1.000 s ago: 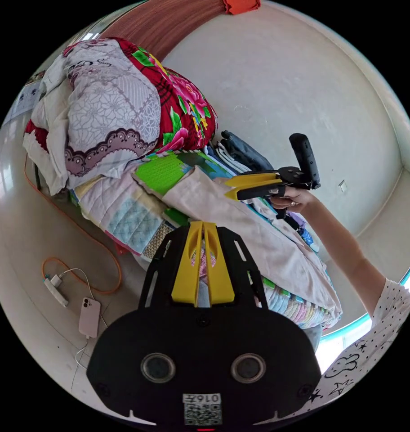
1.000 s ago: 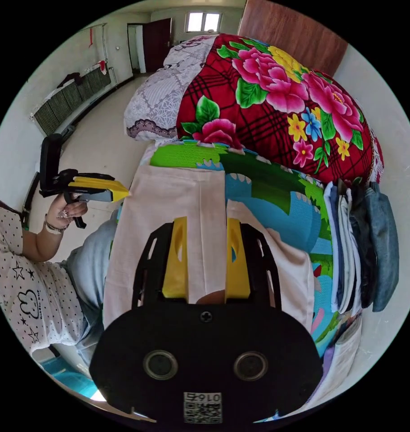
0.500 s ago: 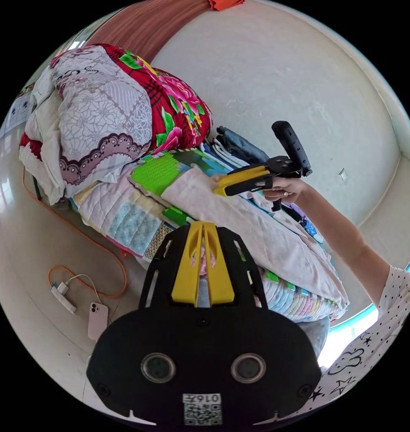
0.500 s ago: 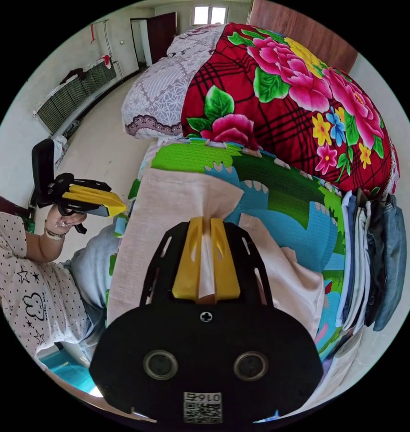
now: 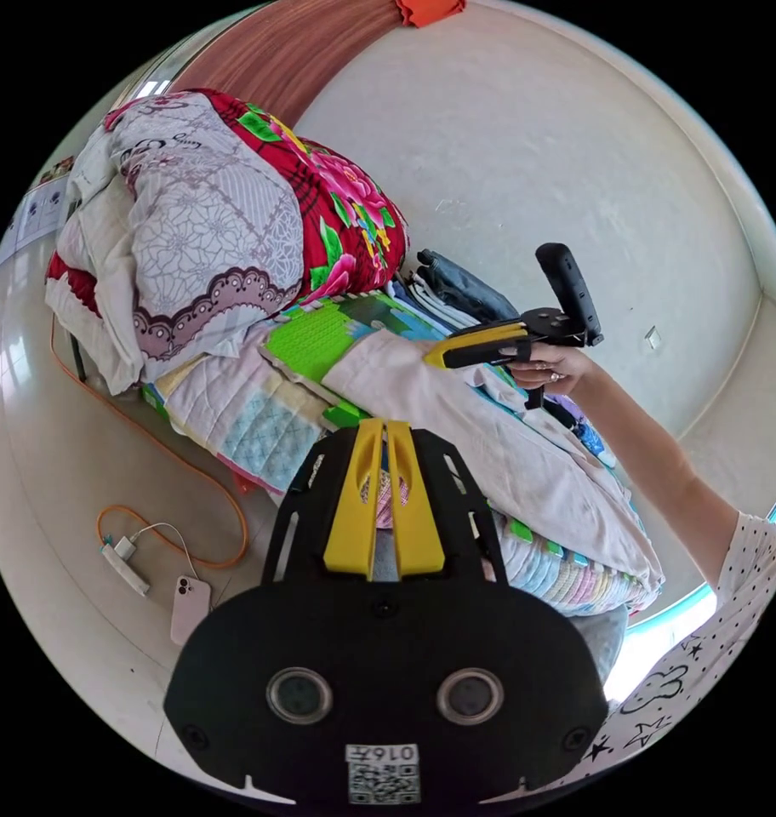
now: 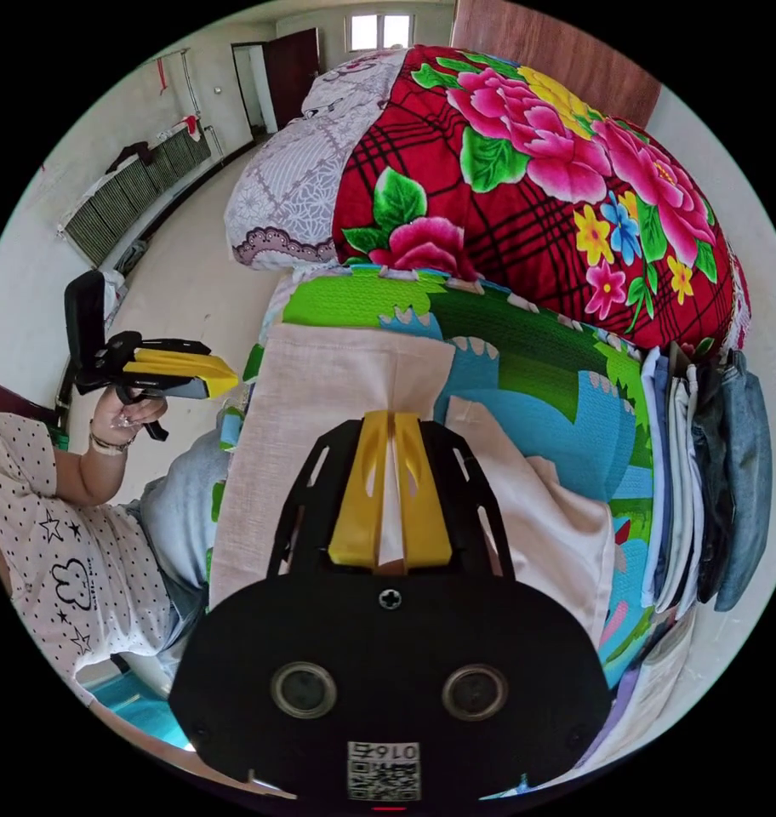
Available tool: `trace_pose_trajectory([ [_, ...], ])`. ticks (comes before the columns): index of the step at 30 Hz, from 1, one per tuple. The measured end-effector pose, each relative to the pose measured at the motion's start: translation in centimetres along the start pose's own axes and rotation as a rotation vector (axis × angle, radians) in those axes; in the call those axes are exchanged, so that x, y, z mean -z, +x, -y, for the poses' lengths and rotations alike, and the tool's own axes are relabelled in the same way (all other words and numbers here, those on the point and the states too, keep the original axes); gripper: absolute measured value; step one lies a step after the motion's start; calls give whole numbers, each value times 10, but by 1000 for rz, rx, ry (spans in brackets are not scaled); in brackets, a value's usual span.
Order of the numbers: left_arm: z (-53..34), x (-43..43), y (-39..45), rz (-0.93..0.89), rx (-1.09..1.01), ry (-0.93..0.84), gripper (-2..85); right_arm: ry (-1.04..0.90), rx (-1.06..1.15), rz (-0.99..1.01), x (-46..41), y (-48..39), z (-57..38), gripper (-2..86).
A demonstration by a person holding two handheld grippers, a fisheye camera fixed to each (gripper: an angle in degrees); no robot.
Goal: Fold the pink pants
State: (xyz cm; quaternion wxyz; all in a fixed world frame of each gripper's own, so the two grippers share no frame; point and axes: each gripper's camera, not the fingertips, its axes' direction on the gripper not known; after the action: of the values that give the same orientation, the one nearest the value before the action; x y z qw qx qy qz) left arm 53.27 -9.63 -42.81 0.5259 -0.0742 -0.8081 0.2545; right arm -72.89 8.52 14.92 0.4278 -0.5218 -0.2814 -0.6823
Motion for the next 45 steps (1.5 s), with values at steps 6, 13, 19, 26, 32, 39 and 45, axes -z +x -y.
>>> trace_pose_trajectory([
  [6, 4, -5, -4, -26, 5, -4, 5, 100, 25, 36, 41, -23, -20, 2],
  [13, 4, 1, 3, -78, -7, 40, -4, 212, 175, 7, 92, -66, -57, 1],
  [19, 9, 2, 13, -104, -13, 47, -7, 56, 144, -159, 87, -109, -68, 0],
  [26, 38, 18, 50, -108, -271, 117, 47, 143, 375, -222, 78, -172, -119, 0],
  [32, 48, 36, 94, -290, -534, 203, 74, 212, 387, -238, 70, -197, -180, 1],
  [39, 43, 30, 118, -400, -537, 92, 63, 263, 280, -236, 56, -197, -218, 1],
  [45, 58, 16, 107, -362, -378, 126, 77, 331, 265, -196, 47, -202, -243, 2],
])
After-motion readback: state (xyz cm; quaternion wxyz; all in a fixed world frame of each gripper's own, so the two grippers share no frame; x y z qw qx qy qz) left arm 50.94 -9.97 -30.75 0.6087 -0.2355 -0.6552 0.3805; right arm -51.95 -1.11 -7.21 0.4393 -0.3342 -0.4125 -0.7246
